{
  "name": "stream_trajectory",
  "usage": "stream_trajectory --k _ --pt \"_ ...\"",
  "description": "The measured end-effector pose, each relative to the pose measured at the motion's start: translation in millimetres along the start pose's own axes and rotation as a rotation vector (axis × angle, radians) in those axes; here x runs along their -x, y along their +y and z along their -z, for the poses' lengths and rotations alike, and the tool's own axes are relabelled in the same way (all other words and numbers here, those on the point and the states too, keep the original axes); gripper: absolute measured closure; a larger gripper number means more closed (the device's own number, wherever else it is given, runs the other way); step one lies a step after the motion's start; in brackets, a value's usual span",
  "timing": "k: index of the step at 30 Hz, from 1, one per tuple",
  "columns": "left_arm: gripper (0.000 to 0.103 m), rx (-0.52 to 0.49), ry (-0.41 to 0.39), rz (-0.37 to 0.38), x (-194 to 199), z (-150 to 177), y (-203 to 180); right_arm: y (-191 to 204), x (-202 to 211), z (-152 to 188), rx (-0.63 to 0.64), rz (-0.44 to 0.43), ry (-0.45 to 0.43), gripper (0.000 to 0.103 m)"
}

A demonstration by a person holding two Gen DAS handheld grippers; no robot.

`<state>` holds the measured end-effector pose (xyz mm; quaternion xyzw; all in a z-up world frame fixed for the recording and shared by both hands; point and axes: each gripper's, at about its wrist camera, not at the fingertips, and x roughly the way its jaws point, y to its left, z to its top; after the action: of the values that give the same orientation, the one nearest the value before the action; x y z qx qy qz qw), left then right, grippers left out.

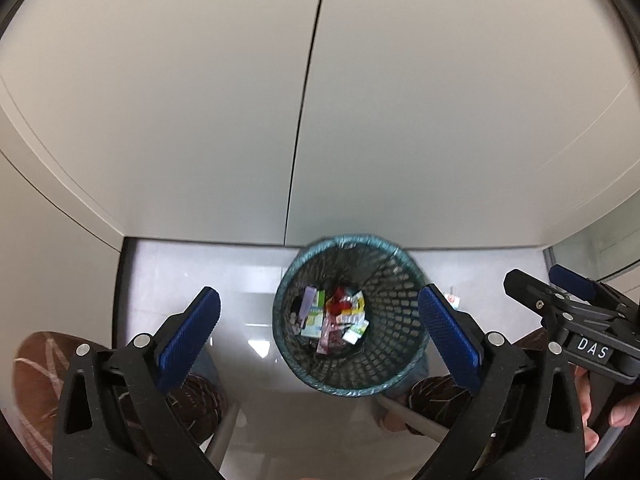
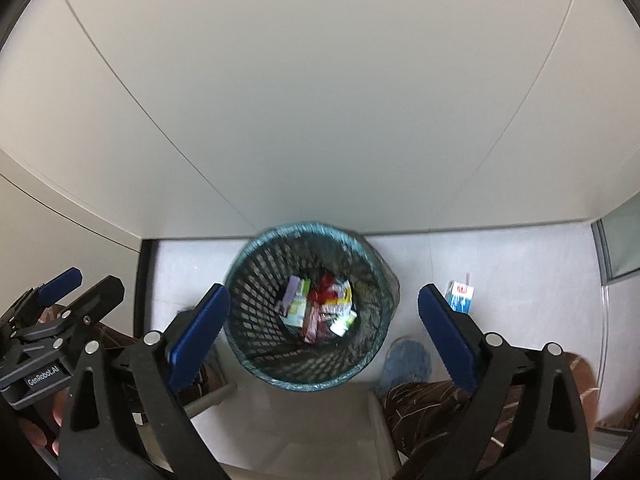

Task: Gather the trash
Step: 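Open the left tool dropping the strip while the right tool drops the tube, then raise both tools back up toward the bubble wrap and white bag on the counter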

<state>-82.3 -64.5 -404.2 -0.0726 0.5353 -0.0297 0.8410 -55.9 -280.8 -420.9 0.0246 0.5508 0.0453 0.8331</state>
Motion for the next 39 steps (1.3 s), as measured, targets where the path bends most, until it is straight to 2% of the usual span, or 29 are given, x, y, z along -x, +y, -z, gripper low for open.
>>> stream_trajectory --k 9,23,32,39 --pt "0.006 0.003 -0.132 0.010 95.0 -26.8 -10.5 17.0 94.3 -26.6 0.039 -0.042 -0.157 0.012" --pt "0.006 0.027 -0.310 -0.017 236.4 -72.0 -16.8 36.8 240.7 -76.8 0.092 -0.086 -0.379 0.012" --pt "0.006 0.026 -0.409 -0.049 316.5 -117.9 -19.4 54.8 300.4 -123.6 0.109 -0.121 -0.438 0.012" --pt "0.006 0.014 -0.447 -0.067 356.2 -169.2 -17.6 70.0 334.8 -179.6 0.106 -0.123 -0.459 0.012"
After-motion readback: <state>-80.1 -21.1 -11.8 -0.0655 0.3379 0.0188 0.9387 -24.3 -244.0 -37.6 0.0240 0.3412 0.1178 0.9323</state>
